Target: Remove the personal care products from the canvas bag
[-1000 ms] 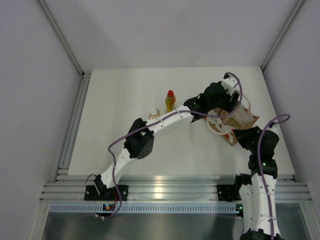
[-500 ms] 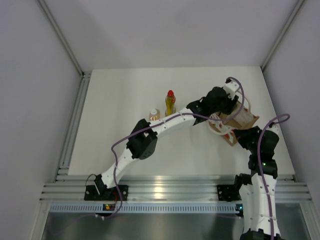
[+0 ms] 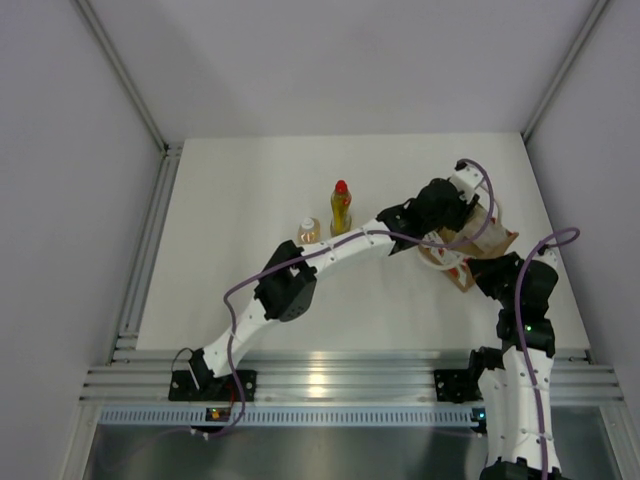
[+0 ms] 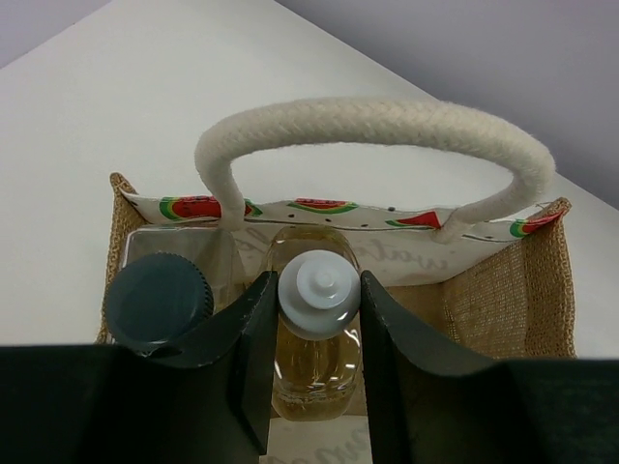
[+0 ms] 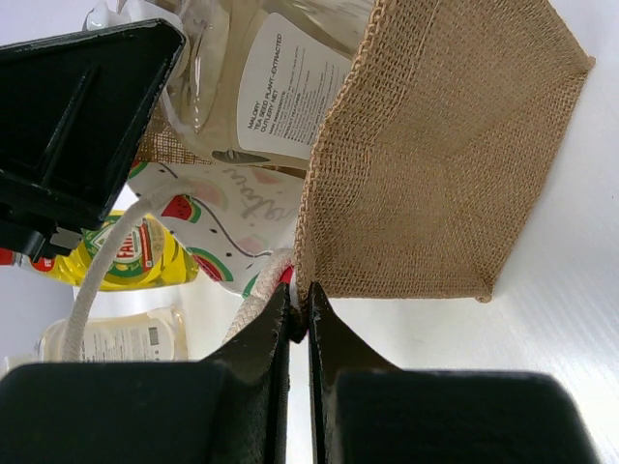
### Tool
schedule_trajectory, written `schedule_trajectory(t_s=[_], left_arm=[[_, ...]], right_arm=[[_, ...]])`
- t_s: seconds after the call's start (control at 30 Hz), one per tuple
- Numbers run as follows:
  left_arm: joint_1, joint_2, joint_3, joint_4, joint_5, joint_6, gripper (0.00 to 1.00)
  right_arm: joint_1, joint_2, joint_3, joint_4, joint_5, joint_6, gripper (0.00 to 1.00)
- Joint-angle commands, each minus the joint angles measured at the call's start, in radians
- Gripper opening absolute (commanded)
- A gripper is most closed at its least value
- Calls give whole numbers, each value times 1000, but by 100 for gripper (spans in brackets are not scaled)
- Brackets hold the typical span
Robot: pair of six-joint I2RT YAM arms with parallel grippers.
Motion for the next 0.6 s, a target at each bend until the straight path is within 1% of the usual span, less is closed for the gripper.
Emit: schedule_trajectory(t_s=[0.0,0.17,0.3,0.57], left_arm=[[-45,-77,16,10,-46,21,0],[-85,-133,47,11,-121,75,0],[-85,-159,65,10,-157,67,0],[-85,-220,65,11,-181,55,0]], right_arm=[[-5,-5,30,32,-9,-9,0],[-5,0,34,35,-6,-9,0],[-7,1,34,34,-7,-9,0],[-5,0,36,35,-4,-6,0]])
